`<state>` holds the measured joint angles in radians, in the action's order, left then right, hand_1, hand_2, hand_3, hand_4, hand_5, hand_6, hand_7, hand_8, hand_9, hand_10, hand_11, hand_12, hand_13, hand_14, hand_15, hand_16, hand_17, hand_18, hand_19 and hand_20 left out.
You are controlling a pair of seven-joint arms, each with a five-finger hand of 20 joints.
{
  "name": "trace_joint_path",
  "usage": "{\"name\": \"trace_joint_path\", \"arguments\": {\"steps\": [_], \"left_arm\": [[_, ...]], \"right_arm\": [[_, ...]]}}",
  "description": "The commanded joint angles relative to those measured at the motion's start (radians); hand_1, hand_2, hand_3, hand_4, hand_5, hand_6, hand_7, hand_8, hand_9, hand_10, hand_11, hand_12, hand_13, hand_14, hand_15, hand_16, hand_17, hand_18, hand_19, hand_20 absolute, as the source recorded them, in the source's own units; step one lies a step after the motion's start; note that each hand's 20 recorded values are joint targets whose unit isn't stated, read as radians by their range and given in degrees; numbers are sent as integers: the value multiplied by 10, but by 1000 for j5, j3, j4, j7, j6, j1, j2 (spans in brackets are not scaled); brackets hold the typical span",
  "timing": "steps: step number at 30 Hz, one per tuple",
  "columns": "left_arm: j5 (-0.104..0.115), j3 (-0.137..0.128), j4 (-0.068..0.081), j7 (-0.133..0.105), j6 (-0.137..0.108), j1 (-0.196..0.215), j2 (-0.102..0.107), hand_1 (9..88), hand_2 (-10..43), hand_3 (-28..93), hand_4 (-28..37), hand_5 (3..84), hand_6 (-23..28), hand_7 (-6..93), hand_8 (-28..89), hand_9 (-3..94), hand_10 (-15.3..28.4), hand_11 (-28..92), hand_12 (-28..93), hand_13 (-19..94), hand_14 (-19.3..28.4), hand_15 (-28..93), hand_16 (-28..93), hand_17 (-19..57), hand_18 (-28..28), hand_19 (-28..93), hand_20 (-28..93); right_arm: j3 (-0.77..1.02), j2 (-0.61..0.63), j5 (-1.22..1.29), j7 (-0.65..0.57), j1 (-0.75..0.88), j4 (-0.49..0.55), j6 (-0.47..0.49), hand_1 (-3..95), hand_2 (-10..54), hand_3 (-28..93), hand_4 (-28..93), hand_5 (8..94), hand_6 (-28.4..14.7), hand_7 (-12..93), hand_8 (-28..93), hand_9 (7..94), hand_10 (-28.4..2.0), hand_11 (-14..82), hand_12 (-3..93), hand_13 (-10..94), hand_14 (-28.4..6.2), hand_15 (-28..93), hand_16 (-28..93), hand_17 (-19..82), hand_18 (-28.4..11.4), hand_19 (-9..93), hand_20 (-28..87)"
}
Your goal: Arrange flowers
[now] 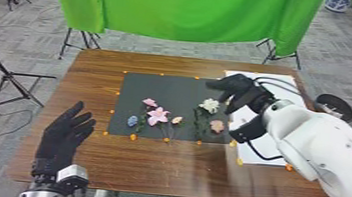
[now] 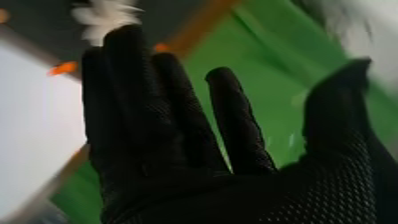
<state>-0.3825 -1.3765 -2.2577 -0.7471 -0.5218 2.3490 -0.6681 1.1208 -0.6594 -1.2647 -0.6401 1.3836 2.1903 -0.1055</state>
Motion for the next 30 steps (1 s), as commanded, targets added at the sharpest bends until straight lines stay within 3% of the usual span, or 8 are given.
{"name": "trace_joint_path", "arguments": {"steps": [1,7,12,14,17,22,24,30], "left_arm": [[43,3,17,-48,-60,4,44,295,71,661,-231,374,85,114,-92,305,163,249,95,145,162,423,-101,-91,180,426,141],[45,-161,40,21,-7,79,51,291,72,654,-231,364,69,101,-85,303,154,235,103,209,224,505,-85,-93,199,427,139],[-20,-459,88,281,242,174,-41,288,71,643,-228,367,68,100,-84,330,170,273,117,222,243,563,-96,-96,211,437,143],[-84,-545,98,368,277,187,-79,288,71,640,-224,368,68,97,-83,331,171,272,114,218,245,558,-102,-97,214,436,141],[-62,-604,103,330,277,213,-81,287,66,628,-215,368,67,80,-80,327,172,243,106,206,241,528,-108,-106,220,423,130],[89,-609,93,98,204,253,-26,281,58,612,-213,351,41,68,-75,306,156,202,109,184,221,470,-98,-111,217,399,117],[104,-608,91,49,184,256,-13,279,57,612,-219,345,35,66,-75,302,151,194,116,181,216,449,-77,-112,215,390,114],[104,-600,97,72,187,233,-6,280,56,616,-221,340,32,73,-76,309,152,200,121,188,217,463,-65,-107,204,383,118]], "right_arm": [[203,-17,216,196,262,-27,-166,155,125,797,-240,443,-50,147,-109,495,-203,132,123,394,-235,353,87,136,-275,509,30],[289,-4,388,376,318,-67,-262,156,125,810,-253,428,-32,152,-112,462,-181,114,122,350,-225,295,102,95,-251,446,55],[355,-23,441,399,349,-92,-268,156,126,816,-261,442,-27,177,-117,465,-181,129,133,353,-213,306,139,89,-240,425,108],[373,-30,443,383,362,-91,-273,154,126,817,-262,438,-24,176,-119,463,-183,130,133,351,-214,307,138,88,-239,421,112],[380,-37,456,410,377,-97,-262,153,127,817,-263,429,-18,169,-120,456,-183,127,132,342,-214,300,135,83,-239,416,114],[390,-45,460,447,408,-100,-253,150,127,816,-263,421,-11,165,-116,451,-180,121,130,338,-213,288,135,75,-237,401,116],[392,-44,455,464,424,-99,-258,149,127,817,-264,419,-9,165,-116,450,-177,120,130,338,-212,284,138,73,-237,395,120],[402,-45,471,474,448,-106,-253,146,127,818,-265,416,-7,166,-116,450,-176,119,133,339,-211,275,146,48,-244,403,132]]}}
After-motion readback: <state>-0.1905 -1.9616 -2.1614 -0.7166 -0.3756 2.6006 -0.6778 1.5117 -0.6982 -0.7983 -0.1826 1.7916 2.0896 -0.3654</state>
